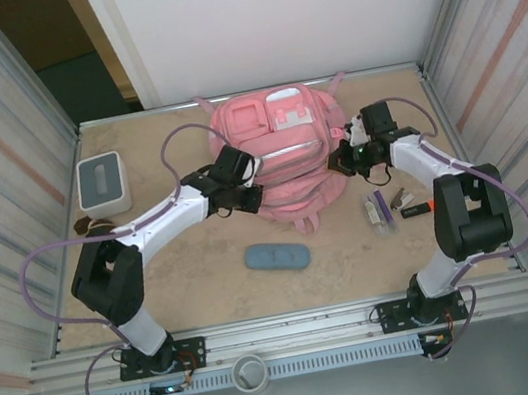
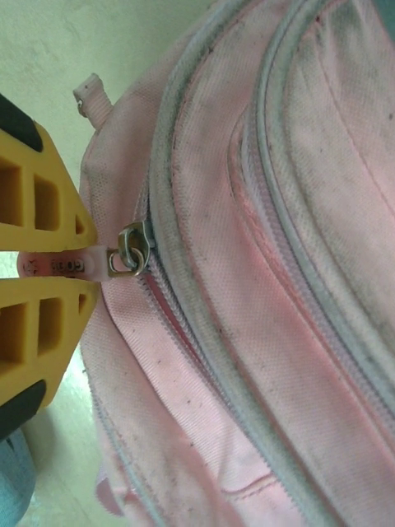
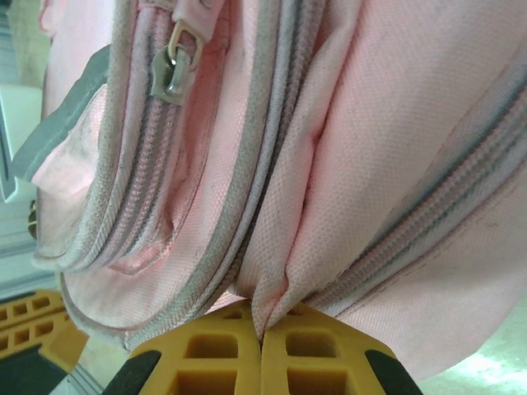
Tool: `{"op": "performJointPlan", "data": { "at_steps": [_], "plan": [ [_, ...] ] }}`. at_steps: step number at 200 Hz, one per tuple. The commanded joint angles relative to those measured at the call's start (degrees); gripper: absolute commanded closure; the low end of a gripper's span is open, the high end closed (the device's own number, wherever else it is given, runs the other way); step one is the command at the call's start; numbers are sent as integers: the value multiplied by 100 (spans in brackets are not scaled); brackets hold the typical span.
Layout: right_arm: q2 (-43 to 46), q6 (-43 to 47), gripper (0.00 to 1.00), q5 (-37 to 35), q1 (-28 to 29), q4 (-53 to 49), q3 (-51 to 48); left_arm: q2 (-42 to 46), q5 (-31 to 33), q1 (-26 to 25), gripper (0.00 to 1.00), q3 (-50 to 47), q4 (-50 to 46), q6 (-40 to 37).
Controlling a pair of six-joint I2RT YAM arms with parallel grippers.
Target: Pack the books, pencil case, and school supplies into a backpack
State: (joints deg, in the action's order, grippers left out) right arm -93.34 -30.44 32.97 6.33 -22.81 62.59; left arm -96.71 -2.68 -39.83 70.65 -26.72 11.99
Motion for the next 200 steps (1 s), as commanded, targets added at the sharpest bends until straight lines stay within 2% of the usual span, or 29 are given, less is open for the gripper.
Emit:
{"op": "performJointPlan", "data": {
  "at_steps": [1,24,37,73,99,132,169,200],
  "plan": [
    [-247,234,97,-12,-192,-48,443,62,-279,-241,100,304,-63,135],
    [-440,62,89,115,-172,63,558,-182,-285,-431,100,564,-53,141],
    [-376,46,79,75,-160,58,463,-292,-324,-439,100,637,-54,162],
    [553,-123,53,-349,-72,180,-545,-323,-304,-440,100,627,-44,160],
    [999,-401,44,-641,383,448,-1090,-382,-299,-438,100,634,-20,121],
    [866,-489,45,-1448,1018,530,-1050,-398,-335,-446,100,639,-29,121],
    [414,-372,55,-2106,1366,398,-728,-300,-248,-439,100,516,-9,114],
    [342,-182,87,-2615,1448,213,-623,-271,-103,-437,100,476,-42,86]
  ]
}}
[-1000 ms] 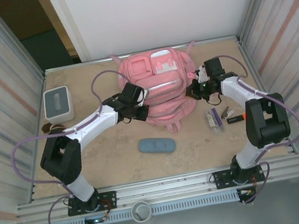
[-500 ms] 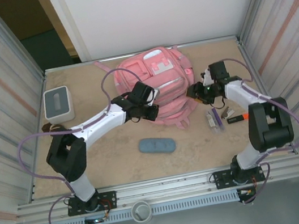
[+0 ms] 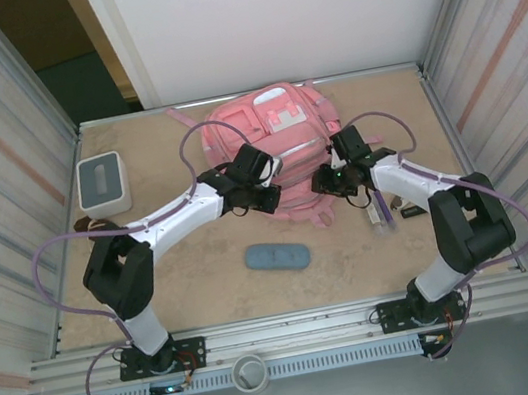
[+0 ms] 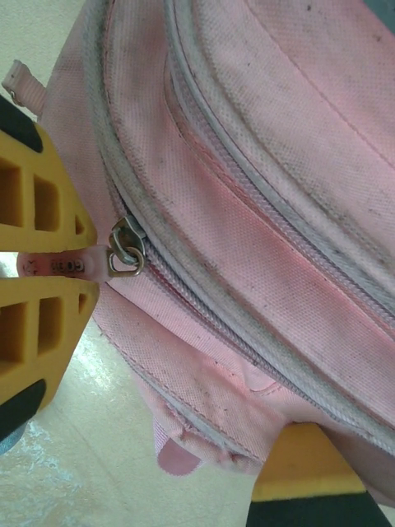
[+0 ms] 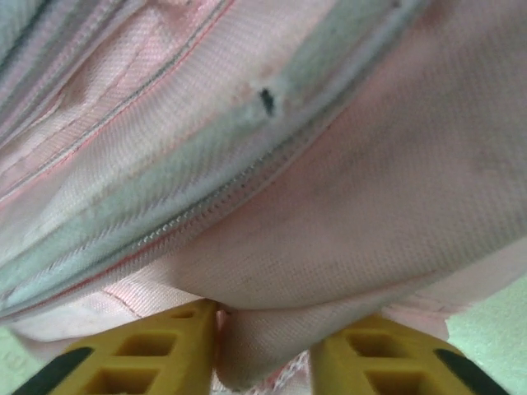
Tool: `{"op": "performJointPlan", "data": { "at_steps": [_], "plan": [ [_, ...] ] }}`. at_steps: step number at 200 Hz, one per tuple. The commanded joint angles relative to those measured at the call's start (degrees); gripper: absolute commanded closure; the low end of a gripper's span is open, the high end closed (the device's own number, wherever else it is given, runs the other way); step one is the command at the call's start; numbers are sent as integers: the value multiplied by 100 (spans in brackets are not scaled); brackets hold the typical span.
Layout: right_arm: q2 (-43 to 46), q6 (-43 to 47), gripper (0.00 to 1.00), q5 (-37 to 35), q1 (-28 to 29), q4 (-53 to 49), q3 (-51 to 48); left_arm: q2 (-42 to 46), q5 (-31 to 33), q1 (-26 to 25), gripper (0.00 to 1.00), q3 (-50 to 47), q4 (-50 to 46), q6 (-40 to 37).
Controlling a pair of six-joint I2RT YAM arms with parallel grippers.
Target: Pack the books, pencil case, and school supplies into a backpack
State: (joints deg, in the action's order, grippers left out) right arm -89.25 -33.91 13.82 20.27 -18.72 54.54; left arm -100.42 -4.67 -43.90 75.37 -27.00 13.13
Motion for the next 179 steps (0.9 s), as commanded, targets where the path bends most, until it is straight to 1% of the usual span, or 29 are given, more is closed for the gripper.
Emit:
{"op": "performJointPlan", "data": {
  "at_steps": [1,10,20,45,61,82,121,165,179],
  "plan": [
    [-57,174,88,-716,50,-199,180,106,101,-27,100,4,-19,-29],
    [-11,245,95,-821,34,-259,171,125,168,-5,100,-21,-49,-51],
    [60,326,100,-892,-8,-334,162,176,225,60,100,-69,-77,-58],
    [237,496,100,-852,-235,-511,119,369,324,343,100,-303,-86,-98],
    [342,599,100,-588,-465,-519,44,482,366,589,100,-449,-87,-136],
    [408,747,100,-275,-624,-501,-5,574,352,937,100,-579,-80,-195],
    [383,809,100,-9,-647,-445,-48,487,341,1476,100,-542,-64,-335],
    [247,873,100,81,-612,-369,-141,156,827,1855,100,-386,96,-268],
    [223,913,100,77,-597,-369,-162,97,860,1947,100,-320,223,-224]
  ]
}}
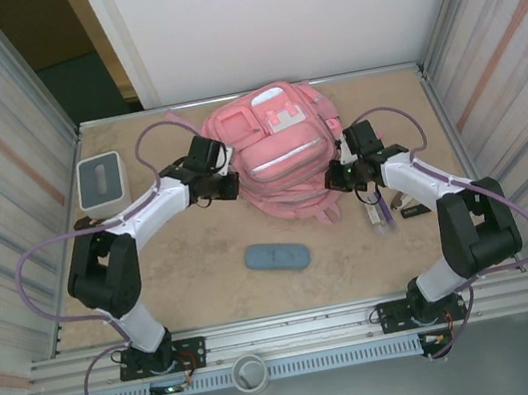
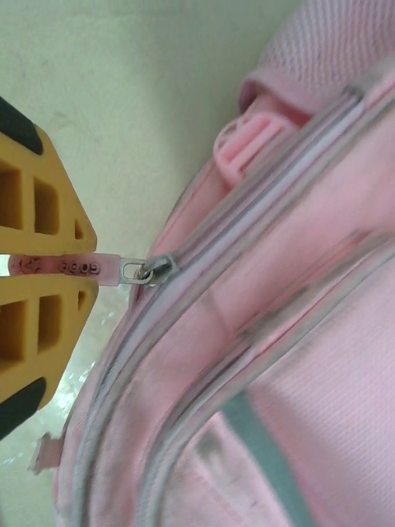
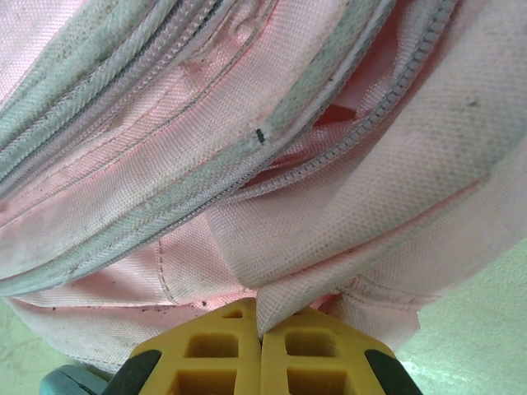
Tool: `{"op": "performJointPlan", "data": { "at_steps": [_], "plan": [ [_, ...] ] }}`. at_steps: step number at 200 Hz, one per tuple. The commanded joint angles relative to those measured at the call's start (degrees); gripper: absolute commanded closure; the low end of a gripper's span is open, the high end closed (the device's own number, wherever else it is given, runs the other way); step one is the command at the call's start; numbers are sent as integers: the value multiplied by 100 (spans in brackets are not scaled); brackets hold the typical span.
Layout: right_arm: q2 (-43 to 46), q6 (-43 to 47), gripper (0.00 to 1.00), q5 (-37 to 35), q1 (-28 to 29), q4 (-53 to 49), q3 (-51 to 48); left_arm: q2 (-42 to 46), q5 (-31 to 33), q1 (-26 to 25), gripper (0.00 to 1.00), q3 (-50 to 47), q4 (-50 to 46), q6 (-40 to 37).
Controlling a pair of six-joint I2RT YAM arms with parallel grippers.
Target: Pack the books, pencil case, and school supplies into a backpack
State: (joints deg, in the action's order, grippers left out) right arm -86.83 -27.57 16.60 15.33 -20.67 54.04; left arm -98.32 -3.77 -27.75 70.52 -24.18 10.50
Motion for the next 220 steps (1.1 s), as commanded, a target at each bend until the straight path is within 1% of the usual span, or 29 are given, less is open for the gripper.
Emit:
{"op": "performJointPlan", "data": {
  "at_steps": [1,25,48,69,74,95,108,118,126,140,157,176,196,220],
  "plan": [
    [-19,283,100,-201,-97,-175,-112,-124,767,340,100,173,-51,39],
    [-46,321,100,-184,-71,-153,-148,-355,749,461,100,407,120,33],
    [-51,313,100,-165,-31,-122,-181,-714,580,533,100,792,-75,-12],
    [-57,294,100,-157,13,-83,-198,-574,294,534,100,635,40,-35],
    [-60,290,100,-165,21,-78,-201,-463,195,534,97,515,131,-48],
    [-124,294,100,-183,22,-71,-177,68,-222,533,80,-175,586,-208],
    [-168,305,100,-192,21,-69,-166,384,-531,533,71,-620,843,-422],
    [-204,311,100,-192,22,-72,-150,581,-790,534,61,-943,1068,-606],
    [-226,322,100,-201,8,-78,-140,691,-941,533,57,-1156,1232,-717],
    [-254,337,100,-204,5,-86,-114,780,-1198,523,52,-1396,1434,-913],
    [-271,346,100,-210,-9,-112,-71,703,-1294,419,49,-1456,1535,-1158],
    [-249,349,100,-217,-10,-113,-60,486,-1045,217,48,-1347,1504,-1428],
    [-235,332,100,-230,-8,-122,-86,222,-805,138,48,-1215,1528,-1507],
    [-220,329,100,-236,-13,-122,-117,-12,-764,129,51,-1055,1586,-1541]
  ]
}}
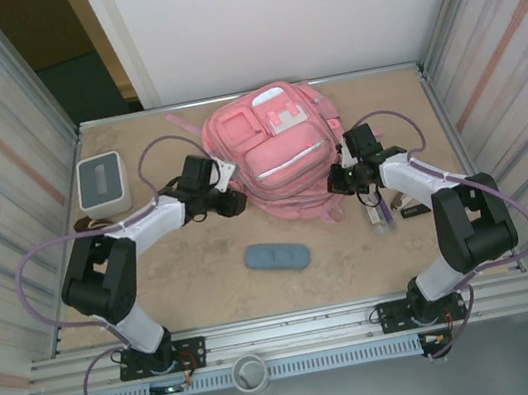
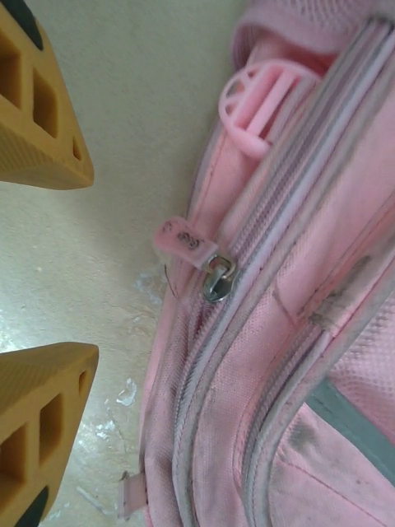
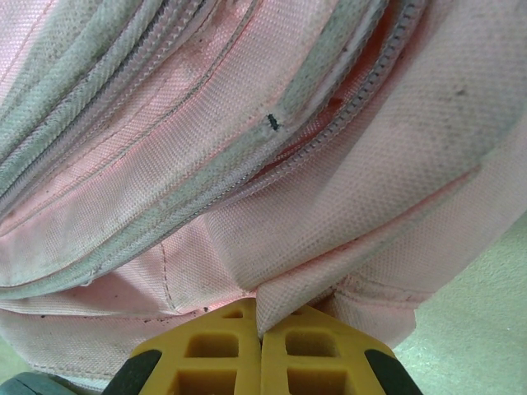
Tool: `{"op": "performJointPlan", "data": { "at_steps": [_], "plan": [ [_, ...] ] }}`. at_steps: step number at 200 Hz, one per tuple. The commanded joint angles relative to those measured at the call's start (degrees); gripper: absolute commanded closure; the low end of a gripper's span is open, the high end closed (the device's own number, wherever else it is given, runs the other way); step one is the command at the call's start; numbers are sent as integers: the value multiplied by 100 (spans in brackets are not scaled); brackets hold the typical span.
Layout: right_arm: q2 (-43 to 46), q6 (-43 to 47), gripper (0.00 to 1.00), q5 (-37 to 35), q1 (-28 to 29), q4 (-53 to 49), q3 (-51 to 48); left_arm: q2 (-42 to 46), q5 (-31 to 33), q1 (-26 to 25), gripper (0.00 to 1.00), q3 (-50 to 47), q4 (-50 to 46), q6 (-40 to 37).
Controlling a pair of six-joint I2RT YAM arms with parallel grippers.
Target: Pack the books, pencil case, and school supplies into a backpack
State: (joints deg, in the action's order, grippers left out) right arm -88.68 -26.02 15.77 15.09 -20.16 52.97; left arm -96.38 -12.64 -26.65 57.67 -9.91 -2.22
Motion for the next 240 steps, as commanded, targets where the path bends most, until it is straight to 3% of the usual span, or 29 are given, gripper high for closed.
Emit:
{"op": "performJointPlan", "data": {
  "at_steps": [1,24,118,240],
  "plan": [
    [-30,171,100,-153,7,-172,-13,-215,122,20,51,238,162,-270],
    [-30,169,100,-162,11,-172,-15,-378,115,-2,56,353,234,-339],
    [-43,184,100,-153,-10,-181,-26,-1003,186,-68,60,885,213,-431],
    [11,267,100,-170,-155,-311,13,-1015,589,-93,88,961,130,-474]
  ]
}}
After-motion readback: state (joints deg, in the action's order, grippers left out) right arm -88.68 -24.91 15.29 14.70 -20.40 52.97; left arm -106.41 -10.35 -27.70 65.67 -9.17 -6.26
